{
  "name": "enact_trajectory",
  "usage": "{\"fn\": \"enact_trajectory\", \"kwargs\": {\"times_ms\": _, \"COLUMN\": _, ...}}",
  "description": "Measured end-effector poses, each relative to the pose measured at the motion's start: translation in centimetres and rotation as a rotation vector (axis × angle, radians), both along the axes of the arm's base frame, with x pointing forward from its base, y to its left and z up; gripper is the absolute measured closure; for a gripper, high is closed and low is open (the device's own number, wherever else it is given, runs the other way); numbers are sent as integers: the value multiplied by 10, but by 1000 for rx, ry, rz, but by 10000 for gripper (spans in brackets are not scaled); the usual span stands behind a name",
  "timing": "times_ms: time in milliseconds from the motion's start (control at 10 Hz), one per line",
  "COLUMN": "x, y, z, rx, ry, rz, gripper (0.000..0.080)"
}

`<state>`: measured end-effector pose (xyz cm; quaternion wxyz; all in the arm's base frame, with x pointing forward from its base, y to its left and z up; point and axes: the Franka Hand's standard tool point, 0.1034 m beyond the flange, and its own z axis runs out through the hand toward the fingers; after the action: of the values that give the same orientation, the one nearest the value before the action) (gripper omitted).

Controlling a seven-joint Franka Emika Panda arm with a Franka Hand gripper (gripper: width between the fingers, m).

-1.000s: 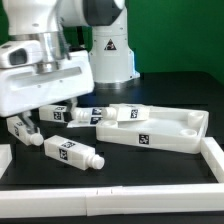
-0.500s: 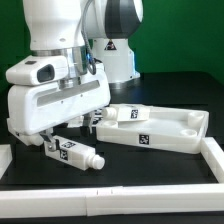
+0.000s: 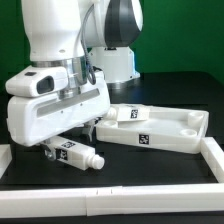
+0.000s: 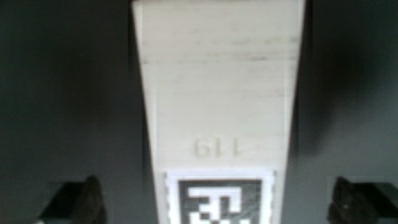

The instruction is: Assemble desk

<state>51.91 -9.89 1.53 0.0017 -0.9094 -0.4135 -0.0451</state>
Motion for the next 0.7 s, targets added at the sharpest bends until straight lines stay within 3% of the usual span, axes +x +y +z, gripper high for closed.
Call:
{"fn": "enact_trajectory", "kwargs": {"times_ms": 200, "x": 0, "y": 0, "z": 0, "rx": 0, "ry": 0, "rz": 0, "gripper": 521}}
{"fn": "enact_trajectory", "kwargs": {"times_ms": 400, "x": 0, "y": -4, "z": 0, "rx": 0, "ry": -1, "rz": -15, "gripper": 517}}
{"fn": "enact_trajectory", "kwargs": {"times_ms": 700, "x": 9, "y": -32, "z": 6, "rx": 14, "ry": -40, "rz": -294, "gripper": 517}}
